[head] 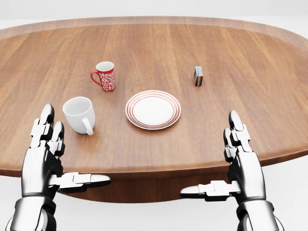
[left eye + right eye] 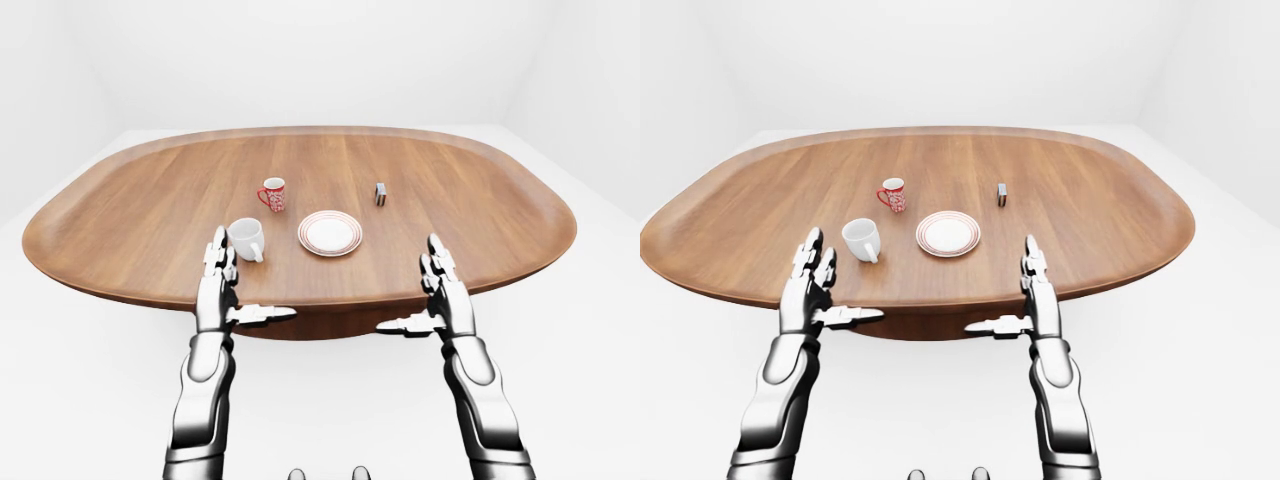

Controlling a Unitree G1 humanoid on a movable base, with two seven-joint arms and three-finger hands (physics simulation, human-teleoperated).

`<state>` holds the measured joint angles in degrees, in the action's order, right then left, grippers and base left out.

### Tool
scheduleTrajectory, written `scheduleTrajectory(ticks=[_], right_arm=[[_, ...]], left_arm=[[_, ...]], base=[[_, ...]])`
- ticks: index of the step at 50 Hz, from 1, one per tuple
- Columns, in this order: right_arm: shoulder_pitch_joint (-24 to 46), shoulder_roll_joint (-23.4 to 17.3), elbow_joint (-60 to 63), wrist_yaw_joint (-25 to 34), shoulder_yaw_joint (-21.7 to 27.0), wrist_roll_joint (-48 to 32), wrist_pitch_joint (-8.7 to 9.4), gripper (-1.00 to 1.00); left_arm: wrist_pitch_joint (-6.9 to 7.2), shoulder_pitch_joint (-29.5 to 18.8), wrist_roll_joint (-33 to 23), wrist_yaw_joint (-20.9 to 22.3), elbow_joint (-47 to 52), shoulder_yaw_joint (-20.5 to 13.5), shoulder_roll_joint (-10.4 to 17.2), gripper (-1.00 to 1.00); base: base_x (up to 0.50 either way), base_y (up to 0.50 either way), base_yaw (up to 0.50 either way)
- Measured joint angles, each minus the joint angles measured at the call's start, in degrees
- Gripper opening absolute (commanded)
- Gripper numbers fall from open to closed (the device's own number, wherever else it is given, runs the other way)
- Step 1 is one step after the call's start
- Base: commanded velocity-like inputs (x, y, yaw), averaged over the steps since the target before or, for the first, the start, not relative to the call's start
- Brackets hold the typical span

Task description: Put the white mug on the plate.

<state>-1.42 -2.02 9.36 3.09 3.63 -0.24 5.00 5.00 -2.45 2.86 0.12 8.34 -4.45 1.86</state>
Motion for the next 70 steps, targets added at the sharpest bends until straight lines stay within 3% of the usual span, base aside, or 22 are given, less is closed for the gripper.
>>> scheduleTrajectory(ticks=[6,11,22,31,46,70], right_arm=[[-0.8,-0.4,3.3,0.5,1.0,0.4,0.00,1.00],[-1.2,-1.5,12.1,1.0,3.8,1.5,0.00,1.00],[2.2,-6.4,40.1,1.1,19.6,10.6,0.00,1.00],[3.8,-9.5,50.6,-0.3,27.9,17.4,0.00,1.00],[3.9,-11.2,50.6,-0.7,32.6,21.0,0.00,1.00],[3.3,-10.9,50.6,0.4,33.4,20.5,0.00,1.00]], left_arm=[[0.00,-1.4,0.8,-0.7,2.4,-1.7,0.9,1.00],[0.00,-5.0,3.4,-2.4,8.1,-6.2,3.8,1.00],[0.00,-11.6,13.8,-8.5,21.3,-19.8,13.6,1.00],[0.00,-13.4,20.1,-12.6,26.3,-25.7,18.4,1.00],[0.00,-14.2,24.2,-16.0,28.4,-28.9,21.4,1.00],[0.00,-14.5,25.4,-17.1,28.4,-29.3,22.1,1.00]], base=[[0.00,0.00,0.00],[0.00,0.00,0.00],[0.00,0.00,0.00],[0.00,0.00,0.00],[0.02,0.00,0.00],[0.49,-0.07,0.00]])
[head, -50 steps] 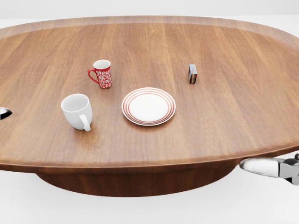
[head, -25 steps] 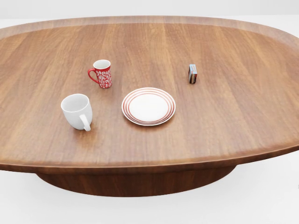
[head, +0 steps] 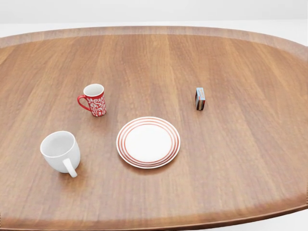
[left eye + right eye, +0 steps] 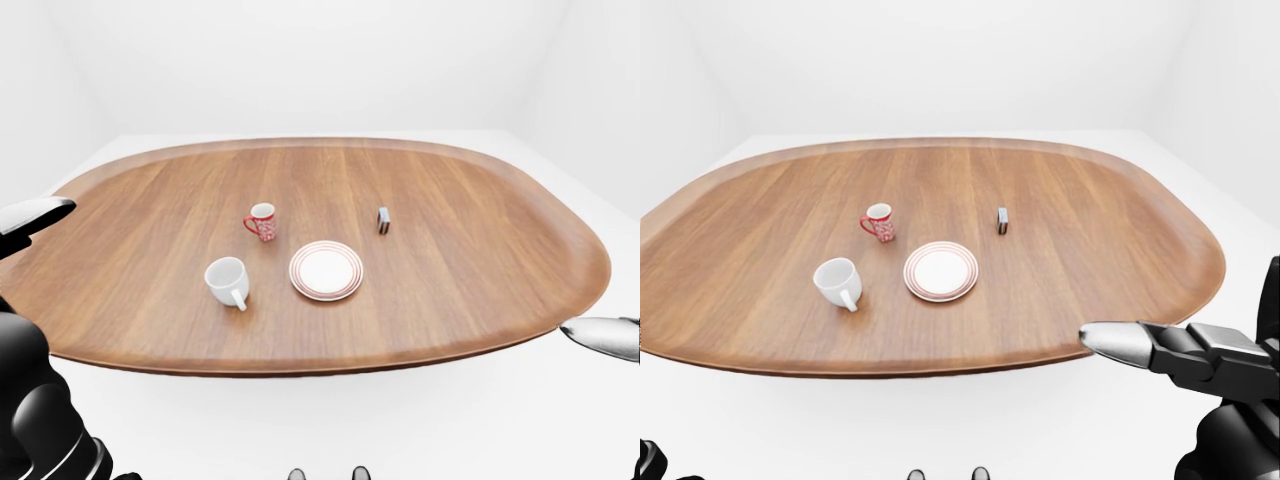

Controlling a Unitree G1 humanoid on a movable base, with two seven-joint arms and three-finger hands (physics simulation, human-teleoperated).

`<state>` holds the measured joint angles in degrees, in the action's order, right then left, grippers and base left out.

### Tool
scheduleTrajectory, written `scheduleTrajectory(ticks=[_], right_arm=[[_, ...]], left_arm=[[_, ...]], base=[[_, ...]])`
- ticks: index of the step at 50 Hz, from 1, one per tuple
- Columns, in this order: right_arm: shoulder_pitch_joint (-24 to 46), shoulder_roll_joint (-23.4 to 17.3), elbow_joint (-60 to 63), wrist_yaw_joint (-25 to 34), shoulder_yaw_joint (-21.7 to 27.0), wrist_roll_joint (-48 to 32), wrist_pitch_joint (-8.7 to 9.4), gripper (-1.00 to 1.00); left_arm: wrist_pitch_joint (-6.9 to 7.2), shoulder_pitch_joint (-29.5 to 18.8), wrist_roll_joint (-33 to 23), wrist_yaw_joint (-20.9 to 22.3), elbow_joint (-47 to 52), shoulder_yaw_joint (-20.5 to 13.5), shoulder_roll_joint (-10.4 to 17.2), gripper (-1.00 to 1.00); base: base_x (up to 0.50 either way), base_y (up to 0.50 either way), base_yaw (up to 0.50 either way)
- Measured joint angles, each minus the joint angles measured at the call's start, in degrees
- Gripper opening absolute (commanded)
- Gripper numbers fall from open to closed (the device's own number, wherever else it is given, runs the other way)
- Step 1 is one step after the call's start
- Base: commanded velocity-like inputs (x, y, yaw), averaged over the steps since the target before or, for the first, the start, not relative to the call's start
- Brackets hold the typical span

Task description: Put the white mug on the plate.

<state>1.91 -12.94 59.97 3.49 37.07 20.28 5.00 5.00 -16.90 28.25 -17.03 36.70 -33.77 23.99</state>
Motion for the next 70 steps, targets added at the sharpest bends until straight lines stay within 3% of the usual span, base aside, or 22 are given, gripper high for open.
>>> scheduleTrajectory(ticks=[22,33,70], right_arm=[[-0.6,0.7,0.0,1.0,-0.1,-0.7,0.00,1.00],[-1.1,1.1,0.0,1.7,-0.3,-1.9,0.00,1.00],[-1.4,1.8,0.0,3.3,-0.6,-3.7,0.00,1.00]], left_arm=[[0.00,0.3,0.2,0.1,0.1,0.1,-0.3,1.00],[0.00,0.3,0.3,0.0,0.2,0.0,-0.3,1.00],[0.00,0.4,-0.2,0.2,0.0,0.3,-0.6,1.00]], base=[[0.50,-0.07,0.00],[0.02,0.01,0.00],[0.13,0.46,0.00]])
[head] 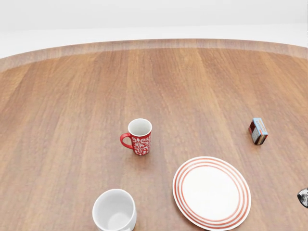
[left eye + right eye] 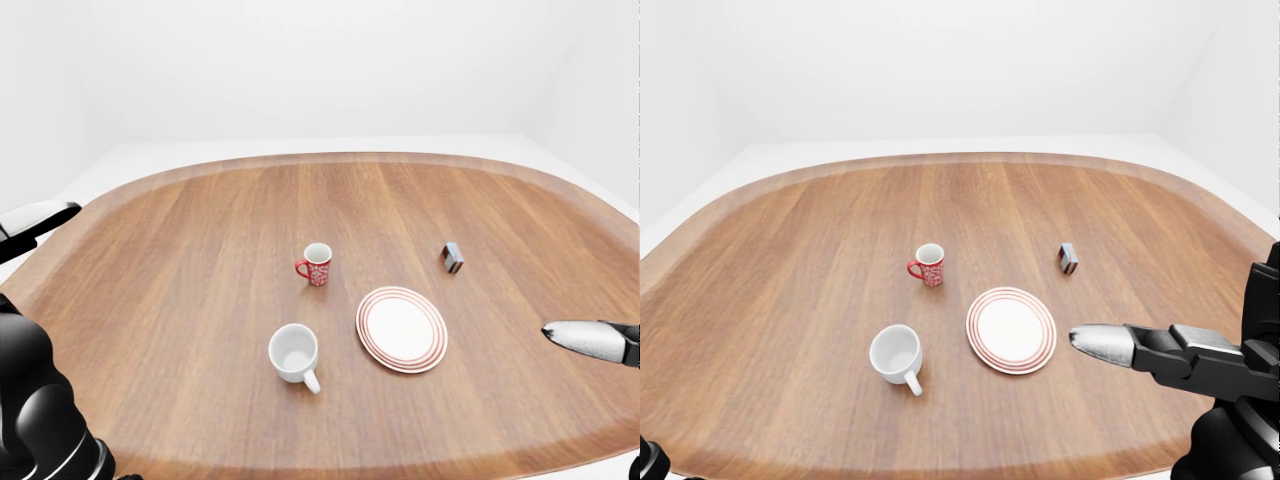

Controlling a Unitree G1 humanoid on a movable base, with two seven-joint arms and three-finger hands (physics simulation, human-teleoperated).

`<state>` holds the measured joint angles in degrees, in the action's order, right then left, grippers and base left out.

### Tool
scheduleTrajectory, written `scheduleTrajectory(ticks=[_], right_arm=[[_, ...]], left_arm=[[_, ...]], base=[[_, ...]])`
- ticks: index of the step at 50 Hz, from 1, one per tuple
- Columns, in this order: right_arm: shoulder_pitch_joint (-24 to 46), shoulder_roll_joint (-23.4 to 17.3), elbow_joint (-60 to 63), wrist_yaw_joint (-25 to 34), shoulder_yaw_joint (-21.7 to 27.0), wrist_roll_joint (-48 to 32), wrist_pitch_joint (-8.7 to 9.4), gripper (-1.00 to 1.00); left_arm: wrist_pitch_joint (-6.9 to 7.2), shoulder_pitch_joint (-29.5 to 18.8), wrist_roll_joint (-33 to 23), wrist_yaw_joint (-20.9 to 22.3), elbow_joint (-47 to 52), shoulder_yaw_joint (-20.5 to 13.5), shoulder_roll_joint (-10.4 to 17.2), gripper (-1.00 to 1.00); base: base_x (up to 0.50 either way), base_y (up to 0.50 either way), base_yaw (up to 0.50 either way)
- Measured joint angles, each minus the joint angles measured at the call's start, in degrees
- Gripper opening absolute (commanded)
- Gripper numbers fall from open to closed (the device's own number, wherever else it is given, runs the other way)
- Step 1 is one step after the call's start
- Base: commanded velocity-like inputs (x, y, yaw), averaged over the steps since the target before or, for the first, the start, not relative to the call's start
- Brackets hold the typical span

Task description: Put the white mug on the plate.

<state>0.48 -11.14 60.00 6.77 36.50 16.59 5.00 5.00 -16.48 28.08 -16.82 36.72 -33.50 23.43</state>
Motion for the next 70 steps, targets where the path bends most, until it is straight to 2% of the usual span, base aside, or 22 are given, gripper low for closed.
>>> scheduleTrajectory(ticks=[9,14,19,26,34,44,57,70], right_arm=[[-0.2,0.3,0.0,0.1,-1.0,-1.0,0.00,1.00],[0.7,-0.7,0.0,0.8,-3.6,-3.4,0.00,1.00],[3.2,-3.1,0.0,3.3,-10.5,-9.9,0.00,1.00],[9.2,-4.3,-0.3,9.8,-24.5,-24.4,0.00,1.00],[15.7,0.1,-5.1,21.0,-36.6,-43.4,0.00,1.00],[18.7,8.6,-14.4,33.2,-44.9,-63.6,0.00,1.00],[15.5,16.0,-22.8,33.2,-51.8,-79.7,0.00,1.00],[9.4,18.7,-28.2,33.2,-57.7,-89.1,0.00,1.00]], left_arm=[[0.00,0.1,-0.1,0.1,0.0,0.1,-0.2,1.00],[0.00,0.1,-0.2,0.2,0.0,0.1,-0.2,1.00],[0.00,0.1,-0.3,0.2,0.0,0.2,-0.3,1.00],[0.00,0.1,-0.5,0.3,-0.2,0.3,-0.4,1.00],[0.00,0.1,-0.6,0.4,-0.3,0.4,-0.5,1.00],[0.00,0.0,-0.6,0.3,-0.4,0.5,-0.5,1.00],[0.00,0.1,-0.6,0.4,-0.6,0.6,-0.6,1.00],[0.00,0.3,-0.7,0.4,-0.5,0.6,-0.7,1.00]], base=[[0.00,0.00,0.00],[0.00,0.00,0.00],[0.00,0.00,0.00],[0.00,0.00,0.00],[0.00,0.00,0.00],[0.00,0.00,0.00],[0.00,0.00,0.00],[0.00,0.00,0.00]])
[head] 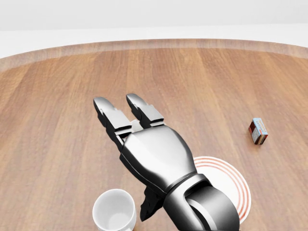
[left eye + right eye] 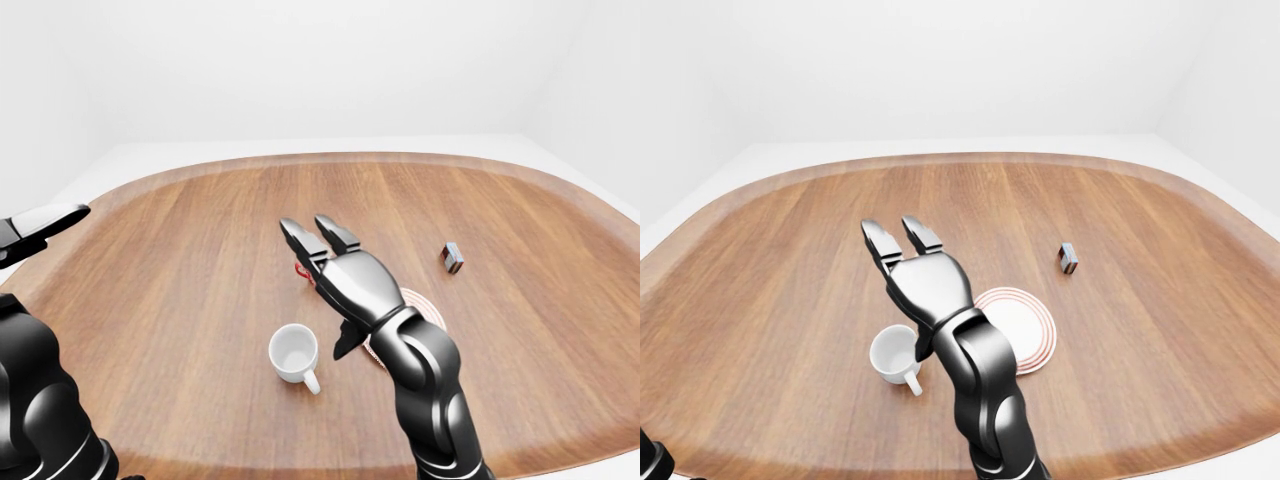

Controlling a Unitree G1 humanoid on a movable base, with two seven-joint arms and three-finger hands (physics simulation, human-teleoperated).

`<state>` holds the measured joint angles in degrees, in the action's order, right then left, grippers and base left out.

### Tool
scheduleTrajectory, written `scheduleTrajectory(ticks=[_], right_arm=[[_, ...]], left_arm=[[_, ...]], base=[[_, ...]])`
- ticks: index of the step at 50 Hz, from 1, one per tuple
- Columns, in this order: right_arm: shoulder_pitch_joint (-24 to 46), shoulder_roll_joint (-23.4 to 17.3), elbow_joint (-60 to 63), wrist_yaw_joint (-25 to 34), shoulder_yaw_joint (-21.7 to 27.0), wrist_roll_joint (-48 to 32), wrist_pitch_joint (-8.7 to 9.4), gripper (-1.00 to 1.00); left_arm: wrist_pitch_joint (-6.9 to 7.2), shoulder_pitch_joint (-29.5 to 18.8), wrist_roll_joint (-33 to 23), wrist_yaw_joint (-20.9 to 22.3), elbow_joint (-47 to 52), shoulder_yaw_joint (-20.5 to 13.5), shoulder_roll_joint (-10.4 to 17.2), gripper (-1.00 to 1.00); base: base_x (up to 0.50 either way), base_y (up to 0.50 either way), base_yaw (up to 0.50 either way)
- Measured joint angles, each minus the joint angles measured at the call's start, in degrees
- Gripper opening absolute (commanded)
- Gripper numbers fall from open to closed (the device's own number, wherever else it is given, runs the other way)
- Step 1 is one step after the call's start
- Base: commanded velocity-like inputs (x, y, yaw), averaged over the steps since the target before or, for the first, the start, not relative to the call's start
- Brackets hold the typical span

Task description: Put the white mug on the plate.

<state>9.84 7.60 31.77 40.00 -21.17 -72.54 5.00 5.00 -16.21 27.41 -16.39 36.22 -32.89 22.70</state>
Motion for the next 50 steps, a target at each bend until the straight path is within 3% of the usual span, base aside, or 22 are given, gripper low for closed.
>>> scheduleTrajectory(ticks=[16,50], right_arm=[[-3.6,1.3,-8.5,0.0,-3.5,-2.4,0.00,1.00],[0.9,4.7,-31.3,0.0,-2.6,2.8,0.00,1.00]], left_arm=[[0.00,0.2,0.0,0.2,-0.1,0.0,-0.1,1.00],[0.00,0.0,0.1,0.1,-0.1,0.1,-0.1,1.00]], base=[[0.00,0.00,0.00],[0.00,0.00,0.00]])
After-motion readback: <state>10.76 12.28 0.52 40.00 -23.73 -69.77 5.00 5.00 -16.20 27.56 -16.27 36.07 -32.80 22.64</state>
